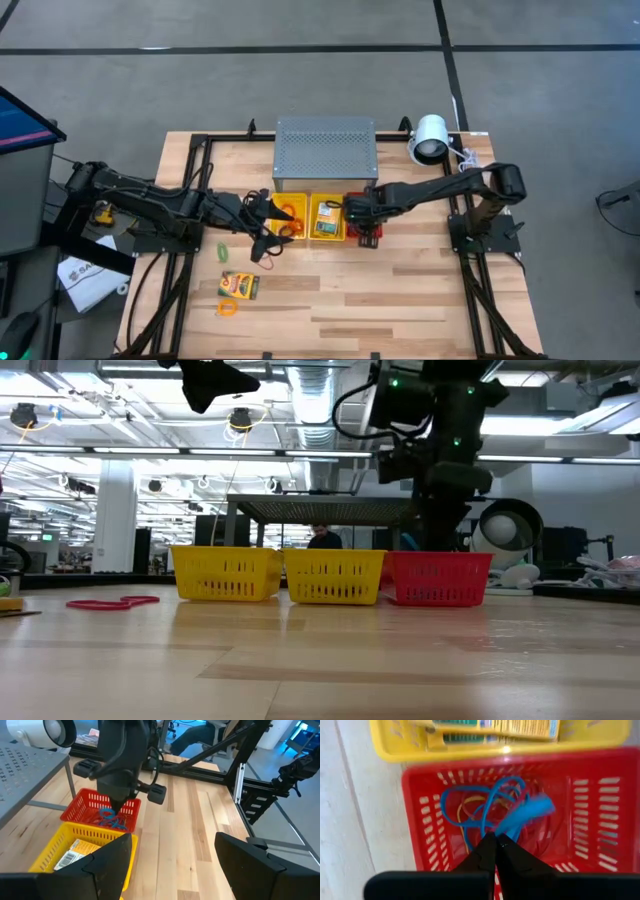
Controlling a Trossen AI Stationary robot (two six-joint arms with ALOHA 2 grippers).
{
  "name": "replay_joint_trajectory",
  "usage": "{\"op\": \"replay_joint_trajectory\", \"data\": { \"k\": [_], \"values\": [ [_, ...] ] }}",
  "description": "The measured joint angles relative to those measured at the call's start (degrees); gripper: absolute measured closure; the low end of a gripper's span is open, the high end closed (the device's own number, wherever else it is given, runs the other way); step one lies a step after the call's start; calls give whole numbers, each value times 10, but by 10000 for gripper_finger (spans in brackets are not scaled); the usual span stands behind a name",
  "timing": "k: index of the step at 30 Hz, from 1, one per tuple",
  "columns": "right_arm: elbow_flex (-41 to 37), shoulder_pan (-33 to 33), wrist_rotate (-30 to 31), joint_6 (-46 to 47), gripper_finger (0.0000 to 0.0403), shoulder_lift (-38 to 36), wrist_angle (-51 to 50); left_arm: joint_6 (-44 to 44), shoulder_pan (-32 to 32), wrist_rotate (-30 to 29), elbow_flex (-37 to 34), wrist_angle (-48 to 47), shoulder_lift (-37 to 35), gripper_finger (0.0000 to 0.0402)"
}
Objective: Pick & Place Office Desk Supplies
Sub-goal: Put the blue rubber band into the red bin, then put the yellow spring keychain into the left yellow bin
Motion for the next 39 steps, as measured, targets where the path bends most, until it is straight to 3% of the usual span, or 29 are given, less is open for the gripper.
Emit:
{"op": "replay_joint_trajectory", "data": {
  "k": [7, 11, 15, 23, 27, 33, 39],
  "values": [
    [0, 0, 0, -1, 398, 14, -9, 0, 0, 0, 0, 0, 0, 119],
    [0, 0, -13, -18, 376, 11, -18, 0, 0, 0, 0, 0, 0, 119],
    [0, 0, -31, -22, 327, 10, -19, 0, 0, 1, 0, 0, 0, 119],
    [0, -4, -31, -30, 192, 10, -19, 0, 0, 1, 0, -16, 0, 119],
    [0, -4, -30, -30, 152, 10, -20, 0, 0, 1, 0, -20, 0, 119],
    [0, -4, -4, -30, 143, -14, -38, 0, 0, 1, 0, -20, 0, 119],
    [0, -1, 32, -30, 143, -85, -21, 0, 0, 1, 0, -34, 0, 119]
  ]
}}
